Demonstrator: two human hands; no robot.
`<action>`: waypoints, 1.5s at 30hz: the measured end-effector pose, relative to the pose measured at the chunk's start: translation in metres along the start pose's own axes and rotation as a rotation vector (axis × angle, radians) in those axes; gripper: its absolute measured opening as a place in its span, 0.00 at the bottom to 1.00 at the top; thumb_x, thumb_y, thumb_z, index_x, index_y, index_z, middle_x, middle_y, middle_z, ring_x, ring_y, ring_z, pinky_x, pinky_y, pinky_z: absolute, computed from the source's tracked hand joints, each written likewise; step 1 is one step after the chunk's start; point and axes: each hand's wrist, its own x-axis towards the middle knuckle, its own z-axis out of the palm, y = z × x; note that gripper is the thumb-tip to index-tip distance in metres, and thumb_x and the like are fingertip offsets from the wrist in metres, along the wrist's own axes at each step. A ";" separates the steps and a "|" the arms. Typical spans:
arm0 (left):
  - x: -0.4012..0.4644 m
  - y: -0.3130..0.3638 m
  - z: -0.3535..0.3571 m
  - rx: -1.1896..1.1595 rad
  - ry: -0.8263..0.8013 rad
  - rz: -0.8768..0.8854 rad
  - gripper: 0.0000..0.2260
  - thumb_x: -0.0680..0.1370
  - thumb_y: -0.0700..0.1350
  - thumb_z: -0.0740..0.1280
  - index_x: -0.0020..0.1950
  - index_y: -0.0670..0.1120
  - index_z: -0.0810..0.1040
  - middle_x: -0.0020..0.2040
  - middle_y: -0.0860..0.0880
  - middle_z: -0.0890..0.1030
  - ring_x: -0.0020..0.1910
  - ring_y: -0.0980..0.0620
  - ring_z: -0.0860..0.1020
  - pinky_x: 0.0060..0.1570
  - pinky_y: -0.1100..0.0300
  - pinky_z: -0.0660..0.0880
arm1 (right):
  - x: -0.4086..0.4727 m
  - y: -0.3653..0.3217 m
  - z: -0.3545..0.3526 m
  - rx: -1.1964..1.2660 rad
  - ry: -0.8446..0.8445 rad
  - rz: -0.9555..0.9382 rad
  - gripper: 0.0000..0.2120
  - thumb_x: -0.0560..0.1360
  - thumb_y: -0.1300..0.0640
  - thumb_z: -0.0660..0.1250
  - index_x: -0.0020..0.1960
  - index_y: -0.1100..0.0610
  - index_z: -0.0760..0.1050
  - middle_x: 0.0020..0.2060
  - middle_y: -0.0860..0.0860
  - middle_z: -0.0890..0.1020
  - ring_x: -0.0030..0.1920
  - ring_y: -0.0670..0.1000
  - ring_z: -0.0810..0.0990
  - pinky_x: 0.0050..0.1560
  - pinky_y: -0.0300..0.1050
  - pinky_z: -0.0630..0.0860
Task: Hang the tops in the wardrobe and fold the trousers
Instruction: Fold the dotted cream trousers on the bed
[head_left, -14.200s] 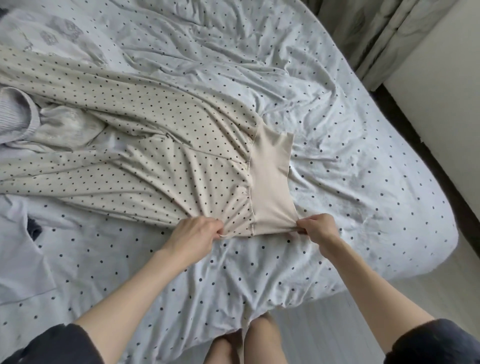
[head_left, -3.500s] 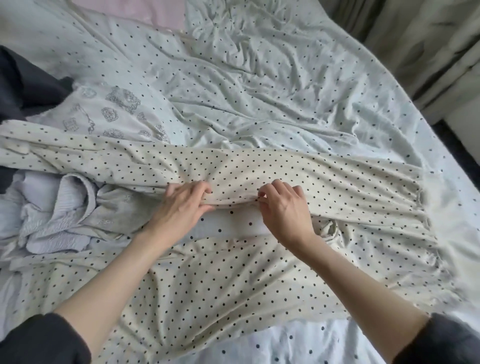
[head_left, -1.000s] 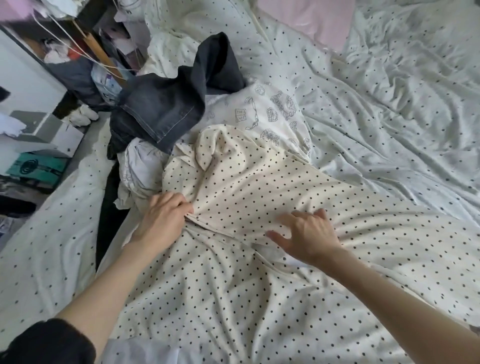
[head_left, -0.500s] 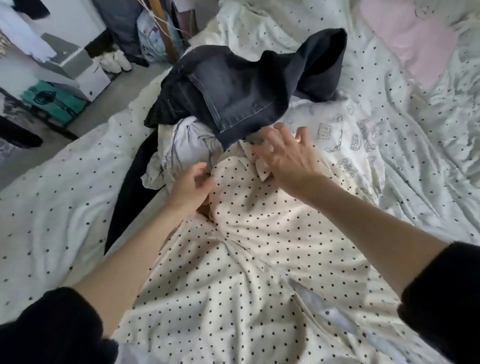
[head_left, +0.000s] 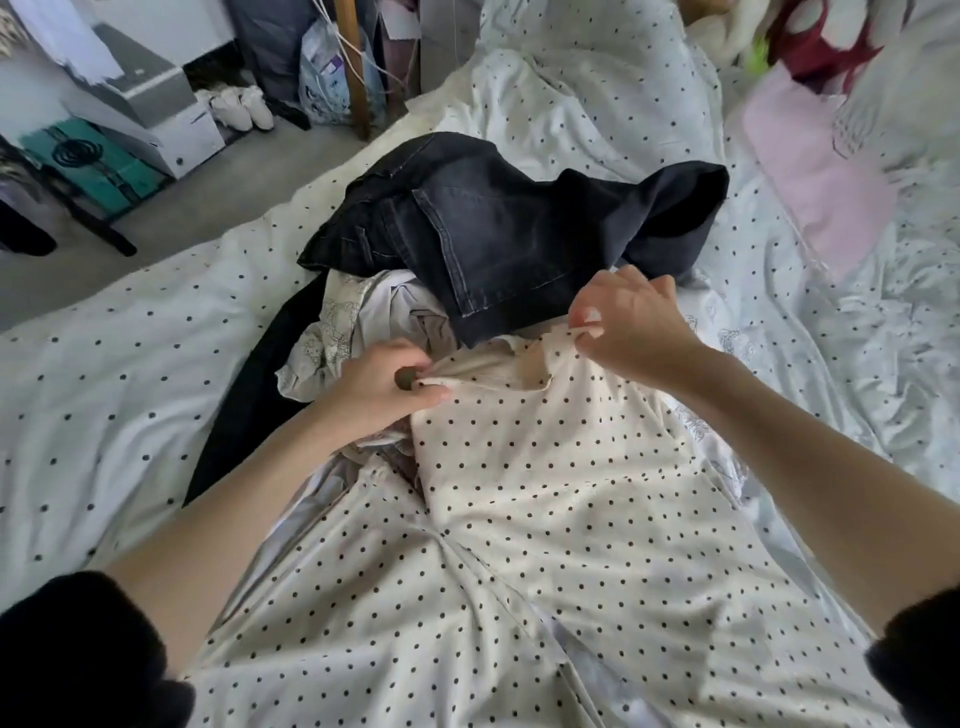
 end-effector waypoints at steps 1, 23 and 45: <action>-0.004 0.000 -0.005 -0.084 0.008 0.021 0.07 0.73 0.48 0.71 0.48 0.47 0.79 0.51 0.60 0.75 0.51 0.67 0.72 0.55 0.60 0.68 | 0.000 0.000 -0.003 0.099 0.010 0.041 0.04 0.72 0.58 0.63 0.47 0.53 0.75 0.48 0.46 0.77 0.55 0.50 0.70 0.57 0.47 0.57; -0.005 -0.010 -0.009 -0.133 0.415 0.234 0.12 0.77 0.41 0.67 0.60 0.40 0.79 0.52 0.52 0.81 0.47 0.55 0.81 0.46 0.70 0.76 | 0.033 -0.024 -0.023 0.973 0.258 0.363 0.18 0.69 0.73 0.58 0.48 0.54 0.76 0.38 0.46 0.78 0.39 0.45 0.76 0.39 0.37 0.73; -0.029 -0.025 0.009 0.321 0.520 0.080 0.13 0.81 0.43 0.58 0.64 0.41 0.70 0.54 0.40 0.76 0.47 0.41 0.77 0.40 0.47 0.76 | -0.003 -0.028 0.019 0.547 0.391 0.422 0.22 0.76 0.55 0.64 0.68 0.57 0.67 0.64 0.54 0.71 0.65 0.54 0.68 0.65 0.52 0.66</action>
